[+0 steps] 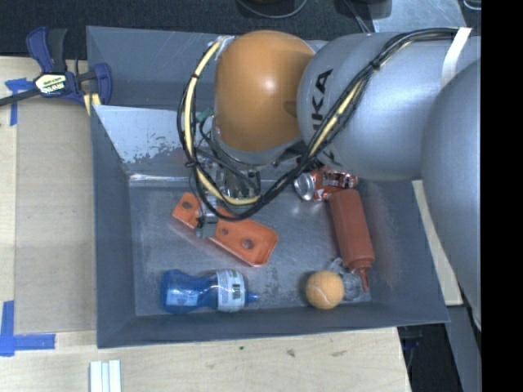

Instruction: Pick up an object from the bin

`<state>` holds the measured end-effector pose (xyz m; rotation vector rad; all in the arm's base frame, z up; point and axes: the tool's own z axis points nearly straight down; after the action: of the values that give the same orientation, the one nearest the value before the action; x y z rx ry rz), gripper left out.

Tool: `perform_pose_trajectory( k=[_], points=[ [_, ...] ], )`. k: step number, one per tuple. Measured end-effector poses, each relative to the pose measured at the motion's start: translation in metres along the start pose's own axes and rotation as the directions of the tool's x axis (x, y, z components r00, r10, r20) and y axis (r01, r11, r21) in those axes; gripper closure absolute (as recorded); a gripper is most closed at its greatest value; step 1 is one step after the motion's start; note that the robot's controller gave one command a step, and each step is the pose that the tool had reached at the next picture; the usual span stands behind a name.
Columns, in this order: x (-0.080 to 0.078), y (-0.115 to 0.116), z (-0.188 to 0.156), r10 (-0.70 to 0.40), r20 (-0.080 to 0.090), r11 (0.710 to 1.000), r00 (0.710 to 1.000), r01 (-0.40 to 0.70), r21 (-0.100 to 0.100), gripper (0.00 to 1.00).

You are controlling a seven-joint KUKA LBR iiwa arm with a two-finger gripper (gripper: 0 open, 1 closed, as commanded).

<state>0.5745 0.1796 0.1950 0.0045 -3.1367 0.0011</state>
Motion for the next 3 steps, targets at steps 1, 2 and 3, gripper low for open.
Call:
perform_pose_trajectory(
  k=[1, 2, 3],
  points=[
    [-0.002, -0.001, -0.005, 0.003, 0.008, 1.0, 1.0, -0.003, -0.002, 0.0],
    [-0.029, -0.023, 0.083, -0.145, 0.005, 0.989, 0.989, 0.145, 0.0, 0.0],
    [-0.019, -0.052, 0.117, -0.181, 0.012, 0.983, 0.983, 0.181, -0.001, 1.0]
  ],
)
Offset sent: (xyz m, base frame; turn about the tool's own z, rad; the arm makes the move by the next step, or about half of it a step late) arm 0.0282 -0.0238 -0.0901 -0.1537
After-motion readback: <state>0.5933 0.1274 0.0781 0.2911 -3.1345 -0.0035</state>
